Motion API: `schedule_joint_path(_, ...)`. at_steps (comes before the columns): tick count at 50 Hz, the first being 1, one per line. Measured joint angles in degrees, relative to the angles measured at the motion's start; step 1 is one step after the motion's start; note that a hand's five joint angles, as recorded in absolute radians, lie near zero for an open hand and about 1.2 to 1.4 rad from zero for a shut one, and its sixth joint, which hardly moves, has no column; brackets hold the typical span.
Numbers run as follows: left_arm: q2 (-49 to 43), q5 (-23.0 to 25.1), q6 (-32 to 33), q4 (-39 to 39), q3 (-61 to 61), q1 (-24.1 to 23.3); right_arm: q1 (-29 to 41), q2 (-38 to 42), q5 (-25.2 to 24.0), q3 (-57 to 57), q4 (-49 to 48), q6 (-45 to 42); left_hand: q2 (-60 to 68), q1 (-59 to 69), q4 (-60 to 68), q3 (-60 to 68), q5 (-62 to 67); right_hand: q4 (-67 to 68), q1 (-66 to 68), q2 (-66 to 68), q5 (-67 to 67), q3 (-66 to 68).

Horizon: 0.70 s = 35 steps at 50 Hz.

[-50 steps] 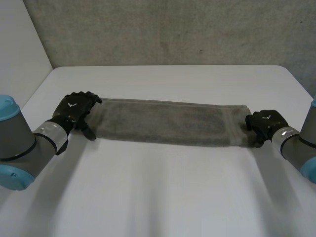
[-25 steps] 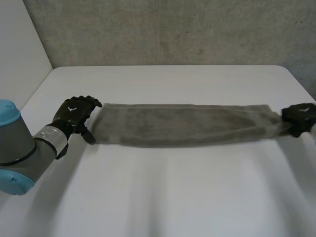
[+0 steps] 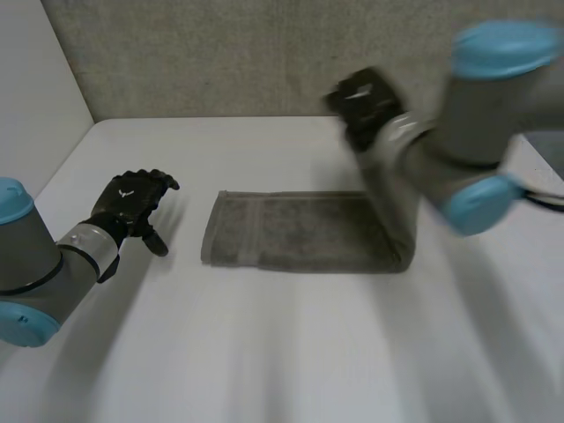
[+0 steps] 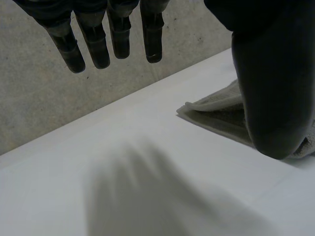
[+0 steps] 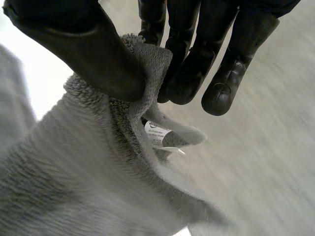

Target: Fold the towel.

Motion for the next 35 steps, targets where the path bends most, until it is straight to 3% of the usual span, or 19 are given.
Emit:
schedule_joint_path(7, 0.0, 0.0, 0.0, 0.0, -0.3, 0.1, 12.0, 13.5, 1.0, -7.9, -1.7, -1.1, 0.0, 0.0, 0.0, 0.0, 0.0, -2.8, -1.2, -0.5, -2.6, -1.4)
schedule_joint_path(13, 0.0, 0.0, 0.0, 0.1, -0.7, -0.2, 15.0, 21.0, 2.0, -11.1, -1.9, -2.7, 0.0, 0.0, 0.0, 0.0, 0.0, -38.5, -37.8, -37.8, -39.9, -38.1)
schedule_joint_path(15, 0.0, 0.0, 0.0, 0.1, -0.8, -0.3, 14.9, 21.1, 2.5, -11.2, -2.0, -2.7, 0.0, 0.0, 0.0, 0.0, 0.0, -43.1, -41.9, -41.8, -44.6, -42.3)
schedule_joint_path(23, 0.0, 0.0, 0.0, 0.3, -0.7, -0.9, 10.9, 13.1, 5.5, -4.1, -1.8, -0.2, 0.0, 0.0, 0.0, 0.0, 0.0, -50.2, -48.8, -48.5, -52.6, -49.0)
schedule_joint_path(29, 0.4, 0.3, 0.0, 0.3, -0.5, -2.7, 3.1, 1.1, 5.3, 11.3, -2.0, 7.6, 0.0, 0.0, 0.0, 0.0, 0.0, -50.2, -49.0, -48.5, -52.6, -49.0)
schedule_joint_path(35, 0.7, 0.4, 0.1, 0.3, -0.1, -5.4, -3.7, -5.9, 2.8, 25.9, -3.5, 14.0, 0.0, 0.0, 0.0, 0.0, 0.0, -50.0, -48.8, -48.3, -49.7, -48.9)
